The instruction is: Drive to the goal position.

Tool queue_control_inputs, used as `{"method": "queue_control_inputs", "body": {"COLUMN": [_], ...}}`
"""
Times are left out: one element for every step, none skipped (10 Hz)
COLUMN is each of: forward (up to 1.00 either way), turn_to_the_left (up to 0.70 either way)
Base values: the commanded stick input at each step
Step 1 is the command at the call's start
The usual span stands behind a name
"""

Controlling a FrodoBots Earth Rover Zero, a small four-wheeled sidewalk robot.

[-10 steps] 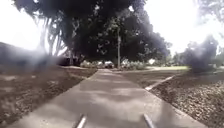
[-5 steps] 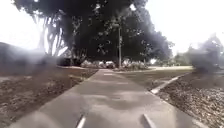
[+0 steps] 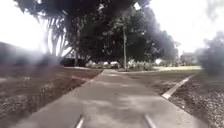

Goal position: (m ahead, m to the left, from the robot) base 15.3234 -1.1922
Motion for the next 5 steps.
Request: {"method": "queue_control_inputs", "body": {"forward": [0.70,0.70,0.70,0.70,0.70], "turn_to_the_left": [0.00,0.00,0.00,0.00,0.00]}}
